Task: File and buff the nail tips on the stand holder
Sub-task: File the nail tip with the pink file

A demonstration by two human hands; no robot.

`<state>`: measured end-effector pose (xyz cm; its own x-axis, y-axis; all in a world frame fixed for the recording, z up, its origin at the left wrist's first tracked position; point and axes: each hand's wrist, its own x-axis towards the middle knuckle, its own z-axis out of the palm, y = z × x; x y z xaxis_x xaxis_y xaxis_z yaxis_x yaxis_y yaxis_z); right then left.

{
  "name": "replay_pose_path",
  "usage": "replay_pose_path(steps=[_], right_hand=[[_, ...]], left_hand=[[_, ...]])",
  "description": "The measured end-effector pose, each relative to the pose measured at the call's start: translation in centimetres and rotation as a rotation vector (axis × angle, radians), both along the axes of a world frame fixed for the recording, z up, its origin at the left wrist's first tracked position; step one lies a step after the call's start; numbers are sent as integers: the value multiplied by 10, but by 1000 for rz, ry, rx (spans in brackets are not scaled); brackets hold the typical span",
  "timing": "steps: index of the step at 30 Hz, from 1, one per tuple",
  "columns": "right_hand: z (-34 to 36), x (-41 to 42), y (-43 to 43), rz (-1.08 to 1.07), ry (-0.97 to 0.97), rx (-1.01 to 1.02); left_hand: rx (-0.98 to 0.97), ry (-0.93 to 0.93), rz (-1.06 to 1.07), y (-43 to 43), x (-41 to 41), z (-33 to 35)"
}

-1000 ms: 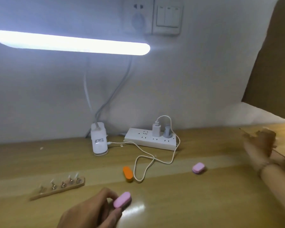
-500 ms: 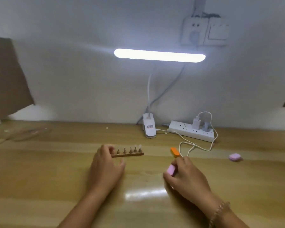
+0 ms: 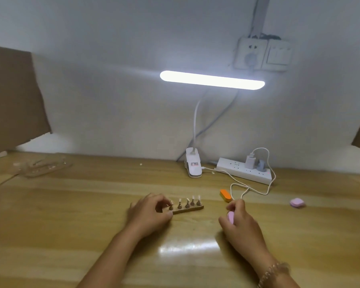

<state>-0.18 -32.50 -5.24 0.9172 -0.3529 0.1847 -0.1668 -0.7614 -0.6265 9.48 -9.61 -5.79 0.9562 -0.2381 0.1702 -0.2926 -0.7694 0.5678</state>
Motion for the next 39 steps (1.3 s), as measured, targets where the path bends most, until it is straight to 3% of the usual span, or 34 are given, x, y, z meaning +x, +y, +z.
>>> replay_pose_path(steps=[6,14,32,39], right_hand=[[0,0,2,47,6,-46],[0,4,1,28,-75,-49],[0,5,3,74,-128,-55],[0,3,2,62,-137,-21]], left_hand=[[-76,-62,-150,-20,-12,-6],[-62,-120,-186,-21,-15,-6],[-44,-54,-111,-21,-5,-2],[-102,-99,50,-22,-5,-2]])
